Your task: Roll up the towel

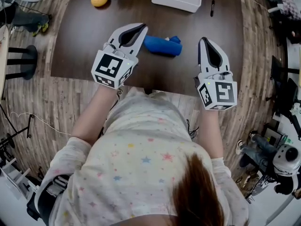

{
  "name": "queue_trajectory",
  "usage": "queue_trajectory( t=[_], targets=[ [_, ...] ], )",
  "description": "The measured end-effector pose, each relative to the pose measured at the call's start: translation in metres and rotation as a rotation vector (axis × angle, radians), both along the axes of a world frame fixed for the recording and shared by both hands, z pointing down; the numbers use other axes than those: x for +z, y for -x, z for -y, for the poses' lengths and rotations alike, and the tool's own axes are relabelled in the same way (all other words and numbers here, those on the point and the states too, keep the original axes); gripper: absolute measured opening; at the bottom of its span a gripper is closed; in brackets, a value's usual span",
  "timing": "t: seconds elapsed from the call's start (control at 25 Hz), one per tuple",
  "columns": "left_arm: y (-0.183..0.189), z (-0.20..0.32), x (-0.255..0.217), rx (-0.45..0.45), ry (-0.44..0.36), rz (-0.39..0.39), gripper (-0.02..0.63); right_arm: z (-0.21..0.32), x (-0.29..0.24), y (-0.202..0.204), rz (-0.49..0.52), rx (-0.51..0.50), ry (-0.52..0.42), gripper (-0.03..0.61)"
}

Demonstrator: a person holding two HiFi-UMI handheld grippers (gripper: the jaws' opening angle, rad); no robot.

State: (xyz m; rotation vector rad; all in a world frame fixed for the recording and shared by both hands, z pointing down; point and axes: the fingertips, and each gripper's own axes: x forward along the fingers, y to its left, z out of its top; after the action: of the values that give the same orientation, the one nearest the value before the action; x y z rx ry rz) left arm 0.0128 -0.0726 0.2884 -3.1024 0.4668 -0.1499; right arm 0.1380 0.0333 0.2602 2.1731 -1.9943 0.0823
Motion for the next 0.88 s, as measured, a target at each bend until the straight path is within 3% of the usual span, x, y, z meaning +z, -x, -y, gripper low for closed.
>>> queue_trajectory(
  t=[0.2,0.44,0.88],
  targets=[
    [0.006,-0.006,-0.023,-0.029,-0.039,-0.025,0.017,-0.010,-0.030,-0.002,0.071,-0.013,-0.091,0.000],
    [0.008,-0.016,-0.034,-0.069,-0.114,0.005,0.017,-0.019,-0.053,-0.009,0.032,-0.024,-0.138,0.000],
    [0.002,-0.028,-0.047,-0.152,-0.099,-0.044,0.015,-0.027,-0.044,-0.030,0.032,-0.066,-0.152,0.000]
  ],
)
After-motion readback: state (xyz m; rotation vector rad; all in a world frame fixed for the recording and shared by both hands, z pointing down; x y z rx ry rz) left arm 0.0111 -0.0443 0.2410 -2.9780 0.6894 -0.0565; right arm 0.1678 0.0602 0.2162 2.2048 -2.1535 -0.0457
